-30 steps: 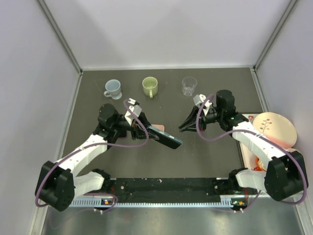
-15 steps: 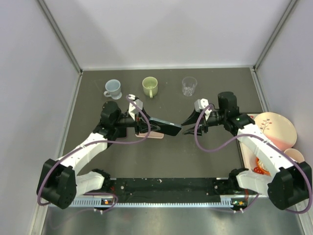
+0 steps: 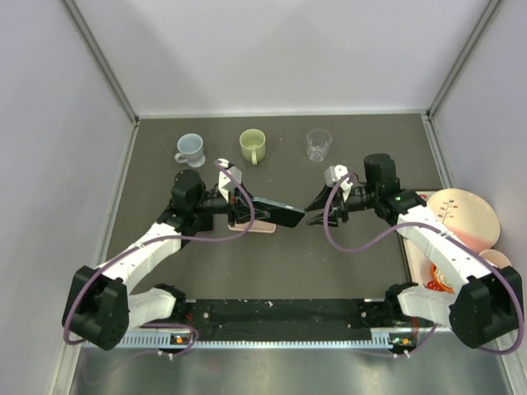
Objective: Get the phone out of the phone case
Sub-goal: Remove the phone case from the phone.
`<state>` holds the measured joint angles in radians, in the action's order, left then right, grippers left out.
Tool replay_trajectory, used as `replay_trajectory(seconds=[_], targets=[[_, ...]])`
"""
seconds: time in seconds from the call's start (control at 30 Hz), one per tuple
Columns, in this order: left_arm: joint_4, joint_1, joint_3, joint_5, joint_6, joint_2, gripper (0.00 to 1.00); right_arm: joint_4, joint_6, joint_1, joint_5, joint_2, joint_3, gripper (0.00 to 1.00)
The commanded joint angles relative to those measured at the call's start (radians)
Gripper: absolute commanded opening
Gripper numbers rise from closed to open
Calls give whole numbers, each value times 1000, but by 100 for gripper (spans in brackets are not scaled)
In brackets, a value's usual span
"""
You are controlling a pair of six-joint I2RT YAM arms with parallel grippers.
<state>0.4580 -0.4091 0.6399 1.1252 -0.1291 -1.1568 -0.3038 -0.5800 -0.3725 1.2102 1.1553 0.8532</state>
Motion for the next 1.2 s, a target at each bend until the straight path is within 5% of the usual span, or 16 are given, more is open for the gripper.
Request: replay_trajectory(seconds=[0.0, 0.27, 0.47, 0.83, 1.17], targets=[[96, 3, 49, 31, -17, 5, 0, 64, 28, -19, -1, 4, 37, 41], [110, 3, 44, 44, -30, 2, 0, 123, 75, -22, 0, 9, 20, 33], [116, 3, 47, 80, -38, 2, 0, 112, 57, -22, 28, 6, 14, 0], [234, -5, 26, 264, -121, 68, 0, 106, 143, -20, 328, 44, 44, 0], [501, -34, 1, 327, -375, 62, 0, 120, 120, -20, 319, 86, 40, 0]])
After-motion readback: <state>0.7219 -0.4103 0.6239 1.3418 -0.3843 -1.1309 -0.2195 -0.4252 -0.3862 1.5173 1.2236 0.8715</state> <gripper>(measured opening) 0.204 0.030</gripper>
